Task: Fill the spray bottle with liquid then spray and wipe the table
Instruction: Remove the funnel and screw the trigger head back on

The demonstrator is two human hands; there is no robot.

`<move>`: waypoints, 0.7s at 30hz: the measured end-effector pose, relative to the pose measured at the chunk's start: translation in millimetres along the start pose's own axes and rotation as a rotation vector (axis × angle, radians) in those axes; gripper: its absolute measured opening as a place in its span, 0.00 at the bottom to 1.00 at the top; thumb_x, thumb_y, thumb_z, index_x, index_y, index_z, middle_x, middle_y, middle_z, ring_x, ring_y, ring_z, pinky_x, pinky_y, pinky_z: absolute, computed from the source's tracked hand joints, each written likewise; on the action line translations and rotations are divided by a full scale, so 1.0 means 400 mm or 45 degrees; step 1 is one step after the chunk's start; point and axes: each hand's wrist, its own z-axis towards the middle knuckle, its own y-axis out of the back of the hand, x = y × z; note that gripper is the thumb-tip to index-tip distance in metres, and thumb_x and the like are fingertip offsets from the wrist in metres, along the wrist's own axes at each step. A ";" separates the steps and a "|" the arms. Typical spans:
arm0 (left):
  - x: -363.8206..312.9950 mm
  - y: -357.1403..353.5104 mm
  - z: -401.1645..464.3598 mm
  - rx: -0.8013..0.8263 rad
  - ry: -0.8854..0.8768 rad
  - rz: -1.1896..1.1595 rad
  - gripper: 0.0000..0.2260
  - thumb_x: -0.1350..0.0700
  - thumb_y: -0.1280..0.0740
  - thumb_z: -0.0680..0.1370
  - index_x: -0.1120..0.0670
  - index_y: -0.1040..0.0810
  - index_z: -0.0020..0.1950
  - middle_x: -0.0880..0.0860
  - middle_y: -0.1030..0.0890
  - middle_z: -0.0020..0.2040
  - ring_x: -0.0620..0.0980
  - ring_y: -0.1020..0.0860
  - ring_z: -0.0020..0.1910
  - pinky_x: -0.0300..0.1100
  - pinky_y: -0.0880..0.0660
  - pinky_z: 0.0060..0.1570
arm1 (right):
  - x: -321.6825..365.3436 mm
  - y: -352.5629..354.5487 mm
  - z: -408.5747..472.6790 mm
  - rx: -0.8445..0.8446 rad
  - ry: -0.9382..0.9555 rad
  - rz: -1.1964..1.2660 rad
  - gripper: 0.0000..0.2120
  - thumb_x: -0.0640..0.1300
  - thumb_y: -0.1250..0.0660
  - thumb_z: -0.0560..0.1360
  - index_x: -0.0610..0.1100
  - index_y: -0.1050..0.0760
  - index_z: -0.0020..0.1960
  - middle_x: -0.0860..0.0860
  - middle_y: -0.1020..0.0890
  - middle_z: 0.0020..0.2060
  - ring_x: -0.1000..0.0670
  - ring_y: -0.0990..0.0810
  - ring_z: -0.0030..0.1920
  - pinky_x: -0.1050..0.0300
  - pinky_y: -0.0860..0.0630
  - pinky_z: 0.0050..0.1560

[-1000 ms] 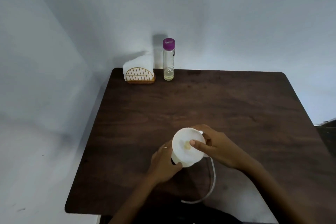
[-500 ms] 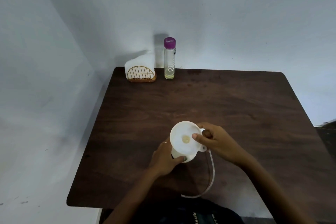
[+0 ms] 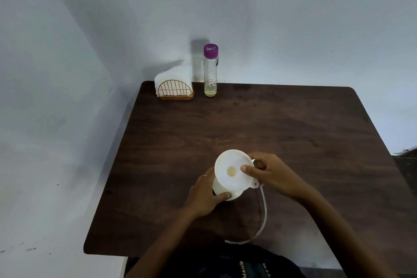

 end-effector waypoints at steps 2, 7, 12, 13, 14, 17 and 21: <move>0.004 -0.001 -0.001 0.002 0.009 -0.023 0.39 0.34 0.30 0.62 0.45 0.33 0.70 0.45 0.25 0.65 0.46 0.27 0.63 0.52 0.25 0.61 | 0.000 0.000 -0.002 0.005 0.010 0.041 0.05 0.43 0.34 0.77 0.49 0.22 0.51 0.57 0.16 0.36 0.52 0.18 0.37 0.53 0.20 0.38; 0.001 -0.001 -0.003 0.011 -0.011 -0.064 0.38 0.36 0.29 0.64 0.45 0.34 0.71 0.45 0.27 0.67 0.46 0.28 0.64 0.51 0.27 0.64 | 0.013 0.010 -0.011 -0.038 0.040 0.137 0.08 0.43 0.35 0.77 0.44 0.21 0.55 0.56 0.15 0.39 0.55 0.17 0.38 0.56 0.20 0.37; -0.003 0.001 -0.004 0.027 -0.005 -0.074 0.35 0.40 0.27 0.67 0.47 0.34 0.71 0.46 0.28 0.68 0.47 0.29 0.66 0.52 0.28 0.66 | 0.026 0.028 -0.022 -0.007 0.065 0.181 0.09 0.42 0.37 0.78 0.45 0.21 0.55 0.53 0.16 0.44 0.59 0.17 0.40 0.66 0.22 0.35; -0.004 0.002 -0.005 0.029 -0.009 -0.075 0.34 0.42 0.27 0.68 0.47 0.34 0.71 0.47 0.28 0.69 0.47 0.29 0.66 0.52 0.29 0.66 | 0.030 0.032 -0.023 0.001 0.065 0.188 0.09 0.41 0.37 0.78 0.43 0.21 0.55 0.53 0.16 0.43 0.61 0.18 0.38 0.68 0.24 0.34; -0.005 0.003 -0.005 0.032 -0.015 -0.076 0.34 0.44 0.26 0.69 0.47 0.35 0.71 0.47 0.29 0.69 0.46 0.30 0.66 0.52 0.30 0.67 | 0.033 0.035 -0.024 0.009 0.066 0.192 0.09 0.40 0.37 0.78 0.42 0.21 0.55 0.53 0.16 0.42 0.62 0.19 0.36 0.70 0.26 0.32; -0.006 0.004 -0.005 0.019 -0.048 -0.077 0.34 0.44 0.26 0.70 0.45 0.36 0.72 0.46 0.29 0.70 0.46 0.31 0.67 0.50 0.30 0.67 | 0.036 0.042 -0.027 0.021 0.058 0.206 0.09 0.40 0.38 0.78 0.41 0.22 0.55 0.53 0.17 0.41 0.63 0.20 0.34 0.72 0.28 0.31; -0.006 0.013 -0.016 0.025 -0.049 -0.093 0.38 0.34 0.28 0.65 0.38 0.40 0.70 0.43 0.33 0.71 0.44 0.32 0.68 0.47 0.30 0.67 | 0.038 0.057 -0.027 0.030 0.031 0.220 0.09 0.44 0.37 0.77 0.44 0.21 0.54 0.50 0.16 0.42 0.58 0.20 0.36 0.68 0.26 0.33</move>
